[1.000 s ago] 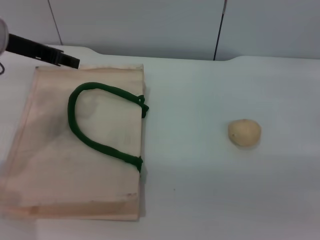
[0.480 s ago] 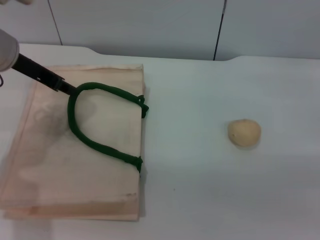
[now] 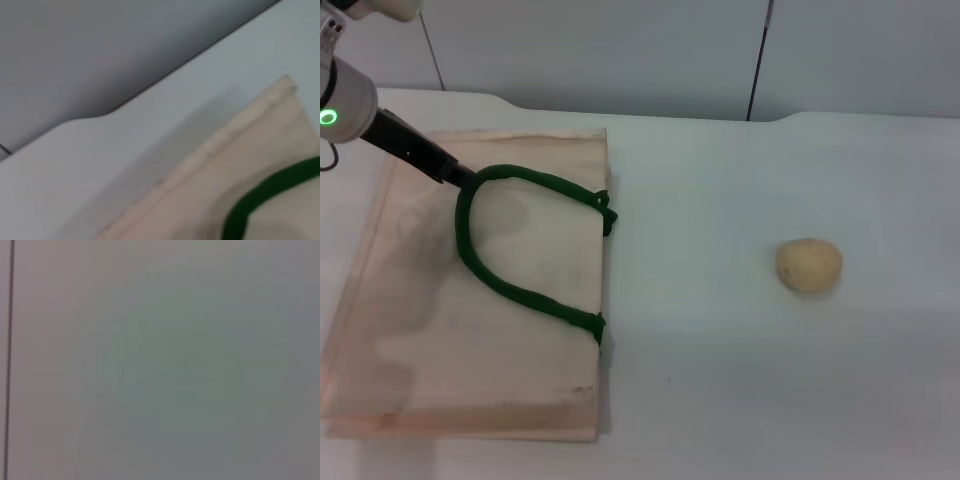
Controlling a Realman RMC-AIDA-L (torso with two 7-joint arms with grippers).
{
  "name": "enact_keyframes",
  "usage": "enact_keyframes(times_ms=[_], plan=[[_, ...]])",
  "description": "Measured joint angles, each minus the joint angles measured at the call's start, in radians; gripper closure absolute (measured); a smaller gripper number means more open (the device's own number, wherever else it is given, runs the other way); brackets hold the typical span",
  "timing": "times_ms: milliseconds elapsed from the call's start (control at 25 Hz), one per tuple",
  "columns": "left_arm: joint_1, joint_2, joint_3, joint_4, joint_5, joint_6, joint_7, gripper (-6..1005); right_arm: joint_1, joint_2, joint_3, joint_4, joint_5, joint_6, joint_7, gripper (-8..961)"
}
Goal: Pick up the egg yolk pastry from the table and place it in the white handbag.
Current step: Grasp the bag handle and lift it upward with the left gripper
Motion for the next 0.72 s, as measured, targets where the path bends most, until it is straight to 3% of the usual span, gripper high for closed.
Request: enact_keyframes(times_ms=[520, 720], plan=[[-0.002, -0.026, 0.002, -0.068, -0.002, 0.111, 0.046, 624, 0.000, 0.002, -0.019, -0.003, 0.000, 0.000, 0.000, 163], [-0.005, -0.026, 0.002, -0.079, -0.011, 0.133, 0.050, 626, -0.001, 0.002, -0.019, -0.003, 0.000, 0.000, 0.005, 163]])
